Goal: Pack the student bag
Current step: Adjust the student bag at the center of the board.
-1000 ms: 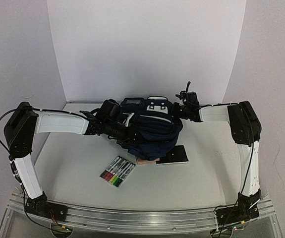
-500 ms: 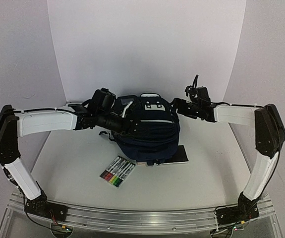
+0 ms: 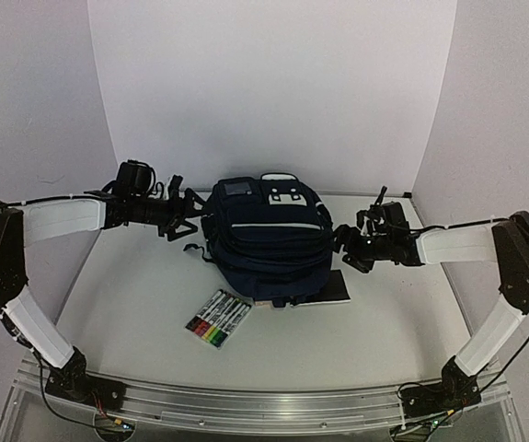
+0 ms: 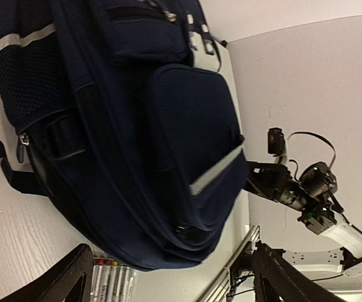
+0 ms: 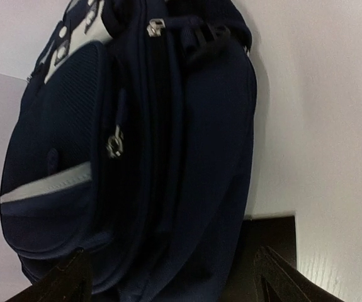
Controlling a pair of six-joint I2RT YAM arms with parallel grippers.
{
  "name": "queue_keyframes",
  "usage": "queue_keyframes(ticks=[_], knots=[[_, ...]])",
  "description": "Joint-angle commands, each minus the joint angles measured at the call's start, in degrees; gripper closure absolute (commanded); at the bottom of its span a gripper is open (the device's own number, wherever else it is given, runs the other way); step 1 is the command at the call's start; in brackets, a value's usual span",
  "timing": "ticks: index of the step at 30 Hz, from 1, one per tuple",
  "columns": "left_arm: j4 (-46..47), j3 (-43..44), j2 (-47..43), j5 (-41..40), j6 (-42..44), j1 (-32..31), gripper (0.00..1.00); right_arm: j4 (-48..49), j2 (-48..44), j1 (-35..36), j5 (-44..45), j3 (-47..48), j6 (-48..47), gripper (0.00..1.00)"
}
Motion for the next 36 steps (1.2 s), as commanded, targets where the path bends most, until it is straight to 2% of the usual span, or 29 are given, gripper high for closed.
queue_keyframes(ticks=[1, 5, 7, 8, 11, 14, 16, 22, 29, 30, 32, 33, 35, 36], knots=[[10.36, -1.84, 5.99, 2.40, -7.83, 0.44, 0.15, 8.71, -1.63, 0.61, -4.29, -2.91, 6.27, 0.18], [15.85, -1.41, 10.41, 6.88, -9.25, 0.41, 0.16, 12.72, -0.02, 1.10, -5.22, -3.87, 8.08, 0.24], [18.15, -0.87, 12.45, 8.67, -9.45, 0.33, 0.19, 14.60, 1.82, 1.43, -5.49, -3.43, 8.52, 0.32], [19.09, -0.43, 13.42, 9.50, -9.48, 0.23, 0.22, 15.76, 2.94, 1.52, -5.65, -3.11, 8.94, 0.38], [21.51, 0.81, 16.90, 11.84, -9.72, -1.05, 0.31, 20.35, 4.74, 1.75, -5.69, -2.88, 10.67, 0.69], [23.44, 2.65, 19.19, 13.15, -9.58, -3.82, 0.43, 21.17, 5.58, 1.73, -4.48, -1.10, 10.17, 0.93], [24.60, 4.08, 20.01, 12.97, -9.11, -6.33, 0.51, 20.66, 5.71, 1.71, -2.91, 0.34, 9.03, 1.00], [26.00, 9.86, 21.72, 11.81, -6.81, -15.11, 0.73, 14.78, 6.70, -0.57, -0.79, 5.94, 2.74, 1.00], [21.91, 16.27, 23.28, 11.06, -2.29, -21.86, 0.73, 2.07, 12.31, -3.63, 2.93, 18.69, -9.85, 1.00], [20.76, 16.79, 23.05, 10.88, -1.59, -22.01, 0.72, 0.16, 12.98, -3.68, 4.15, 20.65, -11.58, 0.96], [16.88, 16.83, 21.29, 8.90, 0.74, -21.98, 0.65, -3.25, 13.18, -3.71, 6.78, 23.47, -14.36, 0.81], [14.45, 16.74, 20.19, 7.48, 2.41, -21.97, 0.60, -4.91, 12.82, -3.71, 8.38, 24.64, -15.68, 0.71], [9.38, 16.42, 17.20, 3.50, 5.28, -21.86, 0.42, -7.83, 11.48, -3.70, 11.33, 26.09, -17.78, 0.51], [7.12, 15.95, 15.58, 1.43, 6.20, -21.65, 0.35, -9.49, 10.44, -3.70, 12.64, 26.35, -18.83, 0.46]])
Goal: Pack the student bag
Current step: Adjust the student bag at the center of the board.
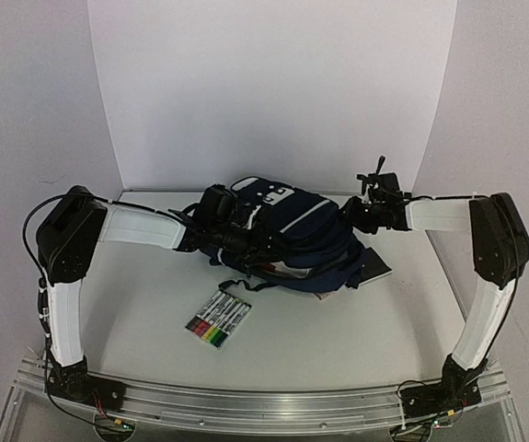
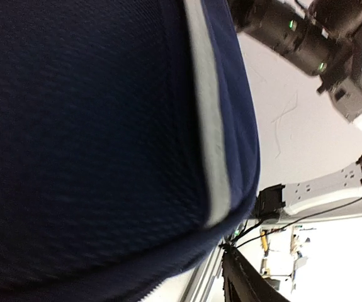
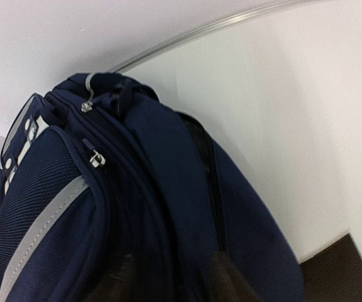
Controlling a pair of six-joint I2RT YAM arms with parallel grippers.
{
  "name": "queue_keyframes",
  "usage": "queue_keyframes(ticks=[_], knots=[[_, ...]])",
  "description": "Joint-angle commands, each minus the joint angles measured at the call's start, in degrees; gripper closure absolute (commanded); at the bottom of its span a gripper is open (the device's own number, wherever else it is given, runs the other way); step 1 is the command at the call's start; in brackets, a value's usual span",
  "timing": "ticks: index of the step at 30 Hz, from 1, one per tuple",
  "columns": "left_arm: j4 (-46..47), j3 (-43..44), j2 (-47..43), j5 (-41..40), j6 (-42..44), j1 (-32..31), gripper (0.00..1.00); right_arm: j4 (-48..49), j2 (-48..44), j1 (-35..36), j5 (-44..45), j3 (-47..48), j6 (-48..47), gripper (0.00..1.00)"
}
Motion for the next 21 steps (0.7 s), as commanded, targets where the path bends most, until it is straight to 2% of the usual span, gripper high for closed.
queue_keyframes(ticks=[1, 3, 8, 11, 15, 21], knots=[[-9.06, 1.17, -9.34, -4.93, 7.97, -0.18, 0.30, -5.39, -4.65, 2.34, 3.84, 5.06, -7.94, 0.40], [-11.66, -1.33, -13.20, -7.62, 7.82, 1.35, 0.24, -7.60, -7.36, 2.33, 5.51, 4.96, -8.66, 0.32], [-13.71, -10.21, -21.74, -9.30, 5.93, 7.04, 0.15, -10.55, -15.71, 2.36, 3.94, 2.16, -6.81, 0.25], [-15.57, -14.43, -25.06, -10.83, 3.76, 11.30, 0.12, -11.02, -20.35, 3.30, 1.47, -0.13, -4.04, 0.25], [-14.49, -19.16, -25.31, -11.50, -1.41, 16.32, 0.12, -11.04, -24.08, 7.49, -0.35, -2.48, 0.64, 0.30], [-3.81, -23.65, -20.45, -10.13, -8.10, 17.51, 0.12, -8.64, -21.57, 21.20, 0.92, -3.52, 8.63, 0.33]])
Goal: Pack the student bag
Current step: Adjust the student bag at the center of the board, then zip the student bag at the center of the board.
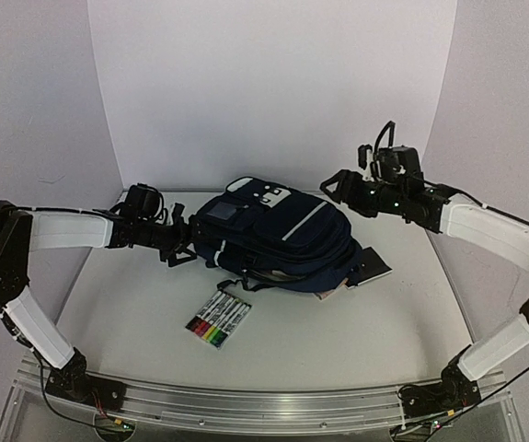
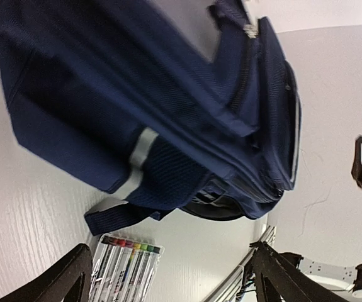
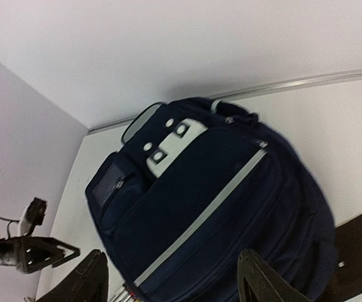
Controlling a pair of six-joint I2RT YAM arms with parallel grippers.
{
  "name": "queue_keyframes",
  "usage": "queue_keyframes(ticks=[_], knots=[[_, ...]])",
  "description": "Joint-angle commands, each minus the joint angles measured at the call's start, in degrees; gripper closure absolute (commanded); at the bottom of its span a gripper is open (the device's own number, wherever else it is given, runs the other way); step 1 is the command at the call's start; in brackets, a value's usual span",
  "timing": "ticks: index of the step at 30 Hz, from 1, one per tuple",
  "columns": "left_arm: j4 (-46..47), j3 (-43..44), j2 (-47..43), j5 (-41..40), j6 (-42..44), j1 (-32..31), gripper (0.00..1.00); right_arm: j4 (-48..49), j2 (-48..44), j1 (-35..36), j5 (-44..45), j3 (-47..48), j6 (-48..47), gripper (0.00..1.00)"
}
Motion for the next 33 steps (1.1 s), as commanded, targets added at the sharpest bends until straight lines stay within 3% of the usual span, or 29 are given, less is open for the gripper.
queue_keyframes(ticks=[1, 7, 12, 17, 24, 33], knots=[[9.46, -2.03, 3.41, 0.66, -6.12, -0.37, 0.12, 2.37, 3.40, 10.57, -0.77, -1.60, 7.95, 0.33], [18.95, -2.35, 9.01, 2.59, -9.35, -0.35, 0.13, 6.43, 12.05, 19.07, -0.05, 0.30, 11.74, 0.41], [19.06, -0.54, 13.13, 1.57, -8.94, -0.35, 0.25, 6.44, 19.47, 24.08, 2.86, 5.03, 12.54, 0.50], [20.05, 2.01, 16.72, 1.49, -8.95, -0.45, 0.46, 6.44, 24.40, 26.04, 5.25, 7.14, 13.51, 0.55], [26.09, 2.14, 15.94, 3.44, -7.63, -0.80, 0.98, 6.44, 26.52, 26.13, 8.73, 7.57, 13.76, 0.57], [32.21, 1.60, 10.85, 8.84, -5.29, -3.19, 1.00, 8.25, 27.82, 26.10, 12.05, 7.58, 15.27, 0.63]])
